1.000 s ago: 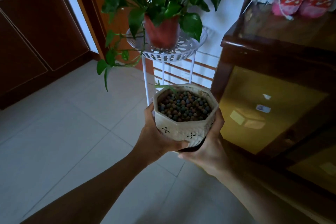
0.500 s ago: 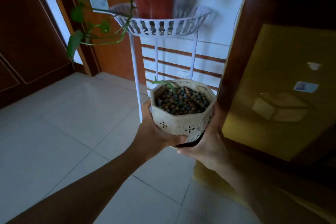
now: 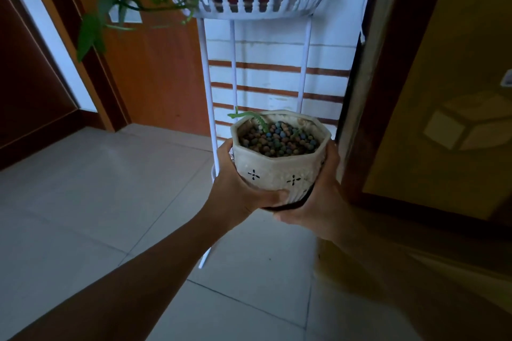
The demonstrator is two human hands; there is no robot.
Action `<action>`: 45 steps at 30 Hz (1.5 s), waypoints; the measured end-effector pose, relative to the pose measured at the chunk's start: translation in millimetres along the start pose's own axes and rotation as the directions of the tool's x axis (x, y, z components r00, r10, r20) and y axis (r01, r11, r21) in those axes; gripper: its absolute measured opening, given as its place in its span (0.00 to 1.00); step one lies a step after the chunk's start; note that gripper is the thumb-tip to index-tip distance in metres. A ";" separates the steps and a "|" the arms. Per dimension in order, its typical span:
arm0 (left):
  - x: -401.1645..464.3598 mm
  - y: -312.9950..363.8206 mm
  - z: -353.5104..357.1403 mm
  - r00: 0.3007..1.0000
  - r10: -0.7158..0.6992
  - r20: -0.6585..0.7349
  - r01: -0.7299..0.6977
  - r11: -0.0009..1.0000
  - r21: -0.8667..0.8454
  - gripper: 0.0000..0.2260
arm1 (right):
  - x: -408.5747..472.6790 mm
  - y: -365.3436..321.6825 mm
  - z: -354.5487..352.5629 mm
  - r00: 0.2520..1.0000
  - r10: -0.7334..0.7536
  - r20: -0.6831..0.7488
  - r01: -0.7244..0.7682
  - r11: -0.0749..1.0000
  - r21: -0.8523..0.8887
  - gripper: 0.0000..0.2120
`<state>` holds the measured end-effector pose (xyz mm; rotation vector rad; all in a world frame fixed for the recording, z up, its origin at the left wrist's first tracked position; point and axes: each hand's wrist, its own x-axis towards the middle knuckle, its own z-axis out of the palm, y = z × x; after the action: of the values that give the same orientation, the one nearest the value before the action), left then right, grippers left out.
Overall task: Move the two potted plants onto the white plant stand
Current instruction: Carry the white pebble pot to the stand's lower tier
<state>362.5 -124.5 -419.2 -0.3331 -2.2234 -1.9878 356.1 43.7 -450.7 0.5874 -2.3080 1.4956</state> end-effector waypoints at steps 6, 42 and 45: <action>30.6 -27.9 -2.0 0.999 -0.005 -0.049 0.005 1.000 -0.006 0.49 | 28.5 27.1 8.6 1.000 0.013 0.019 -0.013 1.000 -0.001 0.66; 163.6 -234.1 -5.2 0.914 -0.154 -0.376 0.199 0.977 0.082 0.50 | 145.2 227.6 96.6 0.971 0.101 0.216 -0.095 0.995 -0.037 0.68; 165.2 -240.3 -8.9 0.914 -0.175 -0.367 0.215 0.974 0.073 0.49 | 146.3 229.2 98.0 0.969 0.106 0.225 -0.092 0.993 -0.075 0.68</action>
<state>141.0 -146.2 -607.8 0.2597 -2.1828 -1.8195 109.3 13.8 -598.2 0.6666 -2.5845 1.4589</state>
